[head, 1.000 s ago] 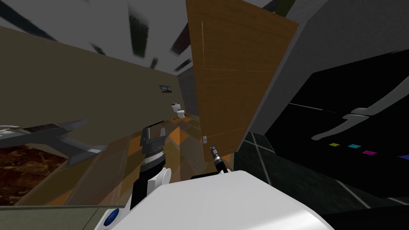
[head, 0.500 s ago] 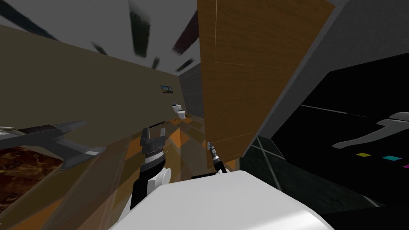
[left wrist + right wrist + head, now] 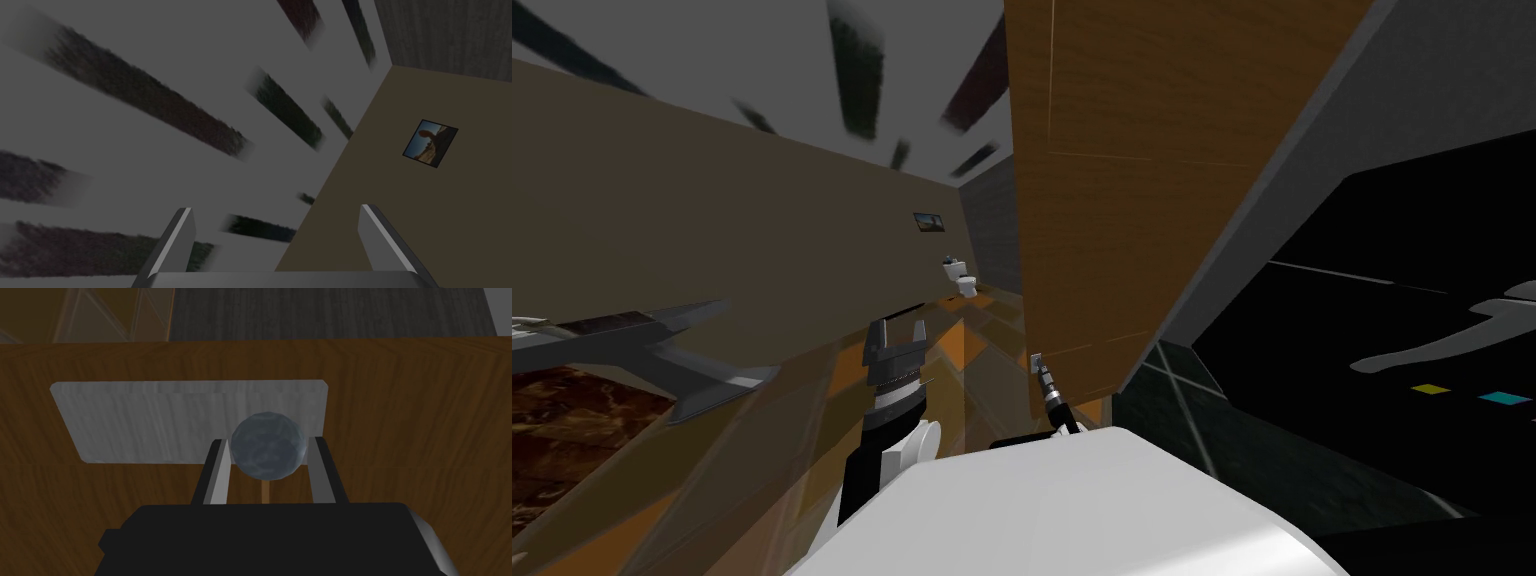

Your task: Push the door open

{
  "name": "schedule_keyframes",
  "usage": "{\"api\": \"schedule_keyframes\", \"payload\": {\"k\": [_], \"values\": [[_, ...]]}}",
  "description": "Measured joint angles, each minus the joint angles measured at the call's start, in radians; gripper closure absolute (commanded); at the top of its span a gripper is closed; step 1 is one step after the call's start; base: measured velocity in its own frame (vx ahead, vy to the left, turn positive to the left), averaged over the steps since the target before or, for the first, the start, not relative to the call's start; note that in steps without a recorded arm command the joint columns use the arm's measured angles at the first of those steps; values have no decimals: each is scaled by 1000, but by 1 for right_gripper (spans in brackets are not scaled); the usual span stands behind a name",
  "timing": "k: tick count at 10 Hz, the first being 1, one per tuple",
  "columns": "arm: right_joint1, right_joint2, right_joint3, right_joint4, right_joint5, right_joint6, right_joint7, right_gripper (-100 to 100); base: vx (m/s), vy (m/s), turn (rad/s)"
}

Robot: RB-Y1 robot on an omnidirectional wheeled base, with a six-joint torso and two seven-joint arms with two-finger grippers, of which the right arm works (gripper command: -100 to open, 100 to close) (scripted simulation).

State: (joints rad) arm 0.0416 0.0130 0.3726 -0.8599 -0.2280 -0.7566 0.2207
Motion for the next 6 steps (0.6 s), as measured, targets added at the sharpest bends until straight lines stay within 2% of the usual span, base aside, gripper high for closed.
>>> {"api": "schedule_keyframes", "payload": {"k": [2, 4, 6], "values": [[2, 0, 0, 1, 0, 1, 0, 100, 48, 31, -19], [5, -11, -14, 11, -7, 1, 6, 100, 133, 114, -90], [10, -22, -36, -7, -17, 11, 14, 100, 212, 128, -82]]}}
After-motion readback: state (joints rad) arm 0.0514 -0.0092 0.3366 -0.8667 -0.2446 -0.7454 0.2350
